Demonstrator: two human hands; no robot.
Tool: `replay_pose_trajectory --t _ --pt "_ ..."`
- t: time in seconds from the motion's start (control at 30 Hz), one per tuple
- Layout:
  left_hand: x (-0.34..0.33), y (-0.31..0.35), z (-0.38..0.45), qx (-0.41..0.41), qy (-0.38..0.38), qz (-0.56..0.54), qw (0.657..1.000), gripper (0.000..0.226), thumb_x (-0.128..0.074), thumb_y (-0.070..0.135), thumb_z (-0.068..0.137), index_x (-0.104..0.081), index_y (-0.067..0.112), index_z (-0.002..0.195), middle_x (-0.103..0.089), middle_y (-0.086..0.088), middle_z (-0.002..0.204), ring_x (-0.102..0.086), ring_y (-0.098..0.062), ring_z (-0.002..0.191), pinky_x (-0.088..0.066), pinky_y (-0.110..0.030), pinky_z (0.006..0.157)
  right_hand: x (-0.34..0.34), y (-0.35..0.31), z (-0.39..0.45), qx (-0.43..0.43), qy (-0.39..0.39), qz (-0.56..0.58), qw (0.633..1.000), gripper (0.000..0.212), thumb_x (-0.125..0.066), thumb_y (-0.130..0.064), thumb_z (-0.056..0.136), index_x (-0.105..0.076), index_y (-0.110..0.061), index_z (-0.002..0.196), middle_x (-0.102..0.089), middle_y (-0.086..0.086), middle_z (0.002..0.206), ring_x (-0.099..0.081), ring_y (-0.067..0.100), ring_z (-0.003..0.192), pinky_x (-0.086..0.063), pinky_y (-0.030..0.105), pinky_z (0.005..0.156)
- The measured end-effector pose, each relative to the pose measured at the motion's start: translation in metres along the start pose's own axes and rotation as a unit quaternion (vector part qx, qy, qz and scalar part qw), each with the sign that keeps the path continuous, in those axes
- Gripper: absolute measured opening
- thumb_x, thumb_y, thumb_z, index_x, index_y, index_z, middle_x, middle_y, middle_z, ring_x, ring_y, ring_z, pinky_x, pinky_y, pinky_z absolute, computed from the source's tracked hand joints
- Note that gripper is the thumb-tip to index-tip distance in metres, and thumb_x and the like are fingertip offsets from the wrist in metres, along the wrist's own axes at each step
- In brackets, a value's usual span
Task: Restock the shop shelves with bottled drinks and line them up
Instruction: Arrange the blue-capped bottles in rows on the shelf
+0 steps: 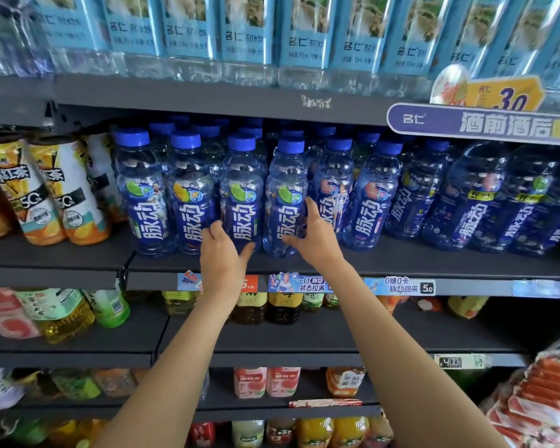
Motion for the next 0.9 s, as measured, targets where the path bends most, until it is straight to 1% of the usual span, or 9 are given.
replay_pose_trajectory --t 0.2,0.3,0.33,0.4,0.47,0.5,0.7,0.77,0.9 --pt "-0.001 0.000 0.003 -0.003 -0.011 0.001 1.000 0.061 -0.065 0.026 0.085 -0.033 0.001 0.131 -0.042 -0.017 0.126 -0.051 -0.033 0.111 -0.045 -0.039 0.086 -0.003 0.001 0.002 -0.002 -0.005 -0.010 1.000 0.086 -0.066 -0.018 0.086 -0.006 -0.012 0.149 -0.060 0.013 0.121 -0.058 0.028 0.105 -0.044 0.030 0.078" --pt "0.008 0.005 -0.007 -0.040 0.050 -0.026 0.998 0.053 -0.063 0.017 0.086 -0.038 0.000 0.130 -0.044 -0.018 0.125 -0.049 -0.031 0.112 -0.045 -0.037 0.088 0.004 0.003 -0.002 0.007 -0.006 0.005 1.000 0.080 -0.065 -0.017 0.086 -0.014 -0.012 0.147 -0.059 0.013 0.123 -0.058 0.028 0.109 -0.046 0.035 0.087" --pt "0.012 0.010 -0.012 -0.073 0.085 -0.039 0.993 0.047 -0.062 0.012 0.085 -0.042 -0.002 0.126 -0.046 -0.019 0.121 -0.050 -0.031 0.110 -0.045 -0.036 0.086 0.013 0.005 -0.004 0.015 0.021 0.022 0.999 0.074 -0.065 -0.016 0.087 -0.021 -0.012 0.145 -0.059 0.012 0.123 -0.057 0.027 0.111 -0.045 0.034 0.089" --pt "0.015 0.025 -0.022 -0.147 0.129 -0.061 0.979 0.038 -0.061 0.003 0.083 -0.048 -0.003 0.118 -0.050 -0.018 0.112 -0.052 -0.029 0.102 -0.044 -0.030 0.082 0.041 0.010 -0.009 0.032 0.145 0.051 0.988 0.055 -0.062 -0.013 0.088 -0.036 -0.009 0.137 -0.057 0.010 0.124 -0.052 0.025 0.116 -0.042 0.031 0.091" --pt "0.006 0.045 -0.028 -0.202 0.115 -0.073 0.970 0.034 -0.059 0.000 0.082 -0.050 -0.002 0.115 -0.052 -0.016 0.108 -0.052 -0.026 0.100 -0.040 -0.024 0.081 0.067 0.019 -0.011 0.017 0.265 0.047 0.963 0.046 -0.061 -0.013 0.088 -0.042 -0.006 0.130 -0.052 0.010 0.126 -0.045 0.026 0.119 -0.038 0.031 0.093" --pt "0.000 0.055 -0.029 -0.216 0.100 -0.083 0.968 0.034 -0.059 0.001 0.083 -0.049 -0.001 0.115 -0.051 -0.014 0.108 -0.052 -0.025 0.101 -0.040 -0.023 0.081 0.073 0.023 -0.008 0.001 0.287 0.038 0.957 0.049 -0.062 -0.016 0.088 -0.041 -0.005 0.131 -0.050 0.010 0.127 -0.043 0.026 0.121 -0.037 0.030 0.093" --pt "-0.028 0.087 -0.034 -0.213 0.067 -0.109 0.969 0.033 -0.056 0.002 0.085 -0.048 0.004 0.118 -0.049 -0.010 0.110 -0.049 -0.022 0.104 -0.041 -0.026 0.080 0.056 0.017 0.033 -0.038 0.160 -0.098 0.981 0.095 -0.067 -0.033 0.084 -0.003 -0.003 0.147 -0.030 0.014 0.147 -0.021 0.032 0.137 -0.036 0.038 0.102" --pt "-0.033 0.087 -0.036 -0.210 0.068 -0.097 0.971 0.036 -0.057 0.001 0.083 -0.048 0.003 0.118 -0.050 -0.012 0.110 -0.050 -0.024 0.104 -0.043 -0.028 0.081 0.059 0.018 0.041 -0.050 0.149 -0.106 0.982 0.097 -0.067 -0.036 0.082 -0.004 -0.002 0.147 -0.037 0.017 0.140 -0.028 0.034 0.132 -0.038 0.038 0.099" --pt "-0.048 0.088 -0.040 -0.171 0.034 -0.073 0.982 0.050 -0.065 0.009 0.082 -0.044 0.002 0.126 -0.048 -0.012 0.118 -0.049 -0.026 0.111 -0.045 -0.035 0.090 0.069 0.028 0.041 -0.032 0.137 -0.055 0.989 0.088 -0.071 -0.040 0.077 -0.023 -0.002 0.140 -0.048 0.021 0.127 -0.038 0.036 0.122 -0.037 0.041 0.097"
Point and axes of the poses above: each hand's wrist, its own z-axis towards the middle knuckle, its own x-axis out of the back of the hand, y = z × x, the point moved 5 cm from there along z, towards the middle knuckle
